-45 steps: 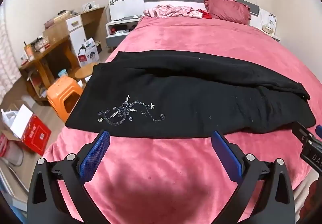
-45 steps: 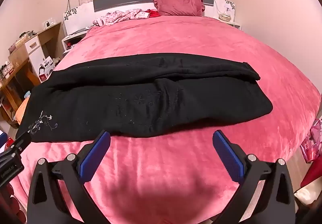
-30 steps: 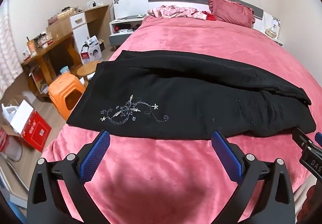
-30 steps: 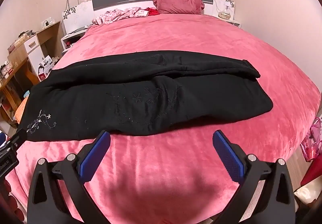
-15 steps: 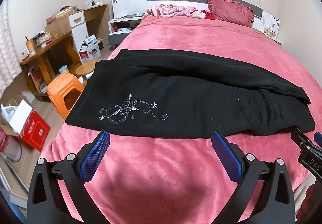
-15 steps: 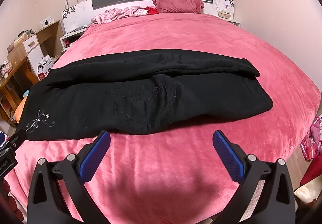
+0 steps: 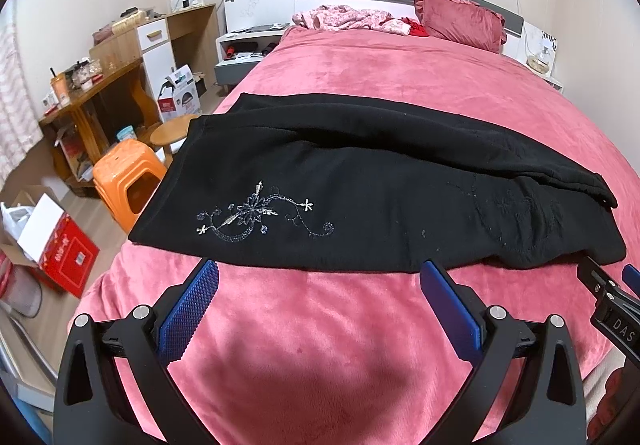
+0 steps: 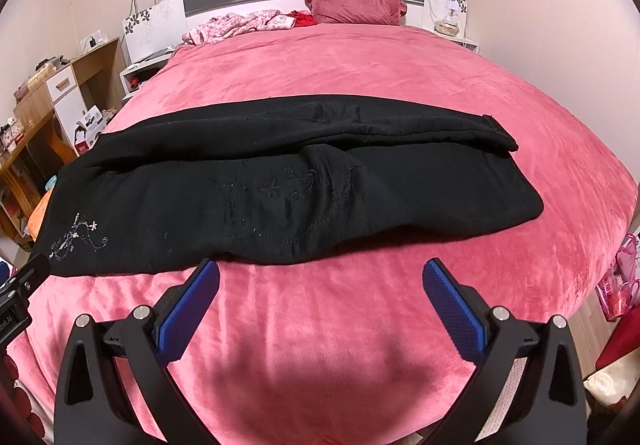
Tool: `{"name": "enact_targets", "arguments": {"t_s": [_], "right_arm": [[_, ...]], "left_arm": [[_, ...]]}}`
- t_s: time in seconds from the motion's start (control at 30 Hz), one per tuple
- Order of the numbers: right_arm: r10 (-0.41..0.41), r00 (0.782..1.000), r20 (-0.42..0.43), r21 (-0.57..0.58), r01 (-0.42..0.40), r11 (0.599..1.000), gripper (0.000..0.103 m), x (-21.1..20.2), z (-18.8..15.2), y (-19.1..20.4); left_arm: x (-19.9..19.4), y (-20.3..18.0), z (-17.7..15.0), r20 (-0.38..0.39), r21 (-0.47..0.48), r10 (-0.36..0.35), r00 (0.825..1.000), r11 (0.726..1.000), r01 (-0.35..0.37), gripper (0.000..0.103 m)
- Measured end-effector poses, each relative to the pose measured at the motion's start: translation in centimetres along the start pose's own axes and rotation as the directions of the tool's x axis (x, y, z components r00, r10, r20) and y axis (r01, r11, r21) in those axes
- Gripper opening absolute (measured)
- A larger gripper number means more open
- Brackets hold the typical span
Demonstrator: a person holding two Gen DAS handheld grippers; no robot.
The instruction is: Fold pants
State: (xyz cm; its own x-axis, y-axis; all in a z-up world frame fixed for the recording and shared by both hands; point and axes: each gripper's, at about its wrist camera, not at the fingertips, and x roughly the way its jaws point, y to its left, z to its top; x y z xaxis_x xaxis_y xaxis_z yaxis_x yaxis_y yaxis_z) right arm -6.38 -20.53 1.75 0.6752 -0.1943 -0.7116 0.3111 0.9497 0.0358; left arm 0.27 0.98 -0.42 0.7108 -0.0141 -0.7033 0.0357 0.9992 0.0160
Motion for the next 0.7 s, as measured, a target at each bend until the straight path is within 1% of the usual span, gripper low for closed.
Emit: {"name": "enact_targets", "arguments": {"t_s": [0.7], "right_arm": [[0.002,1.0,-0.012,-0.003,-0.002,1.0,0.101,0.37,-0.23,0.02]], "left_arm": [[0.05,0.18,0.01,-0.004,-0.004,0.001,1.0,1.0,-0.001,0.1]]}}
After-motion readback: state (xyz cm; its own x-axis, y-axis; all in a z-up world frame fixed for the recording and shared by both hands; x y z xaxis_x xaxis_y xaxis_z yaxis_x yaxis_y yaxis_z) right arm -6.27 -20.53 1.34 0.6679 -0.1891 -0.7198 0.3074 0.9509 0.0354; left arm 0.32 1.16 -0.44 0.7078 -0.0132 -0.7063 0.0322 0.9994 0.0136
